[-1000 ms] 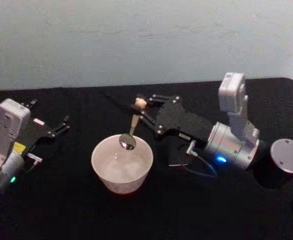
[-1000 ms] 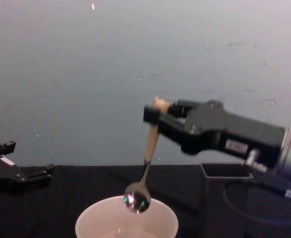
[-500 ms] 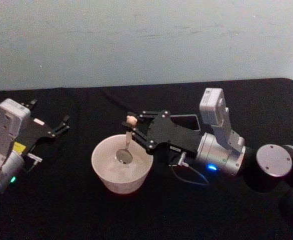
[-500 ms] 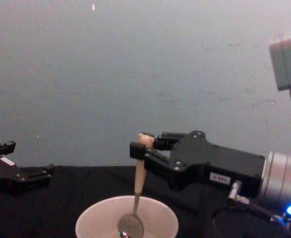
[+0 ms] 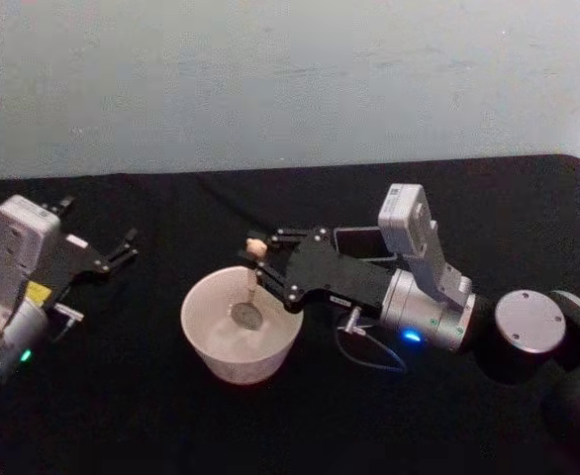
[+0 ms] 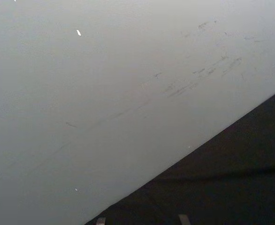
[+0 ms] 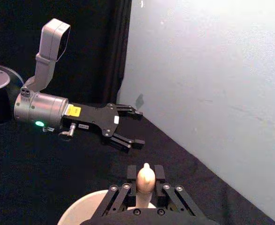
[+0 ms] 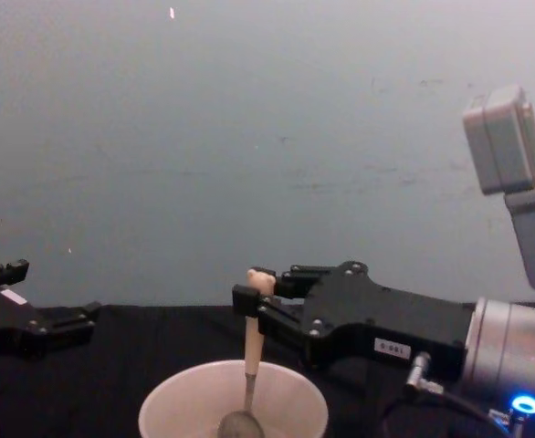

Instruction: Pick up the stirring spoon with one hand, stir inside the cup, then place it back in its original position.

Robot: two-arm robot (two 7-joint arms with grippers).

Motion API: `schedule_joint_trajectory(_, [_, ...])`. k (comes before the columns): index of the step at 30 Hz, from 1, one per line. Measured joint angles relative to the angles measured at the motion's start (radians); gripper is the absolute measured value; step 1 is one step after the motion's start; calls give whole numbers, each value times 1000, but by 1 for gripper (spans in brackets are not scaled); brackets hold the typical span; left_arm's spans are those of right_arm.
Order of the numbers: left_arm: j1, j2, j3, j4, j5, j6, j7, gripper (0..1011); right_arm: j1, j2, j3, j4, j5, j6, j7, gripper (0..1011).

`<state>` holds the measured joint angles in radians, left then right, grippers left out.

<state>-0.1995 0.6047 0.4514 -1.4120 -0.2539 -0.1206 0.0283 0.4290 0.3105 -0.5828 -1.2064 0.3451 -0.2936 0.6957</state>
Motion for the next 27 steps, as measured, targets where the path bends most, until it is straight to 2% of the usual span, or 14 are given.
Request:
schedule_joint_trajectory(15, [0, 0, 0, 0, 0, 0, 0, 1001, 2, -1, 11, 5, -17, -1, -19, 215])
schedule_joint_trajectory(27, [0, 0, 0, 0, 0, 0, 0, 1001, -46, 50, 41, -63, -1, 16, -18, 215])
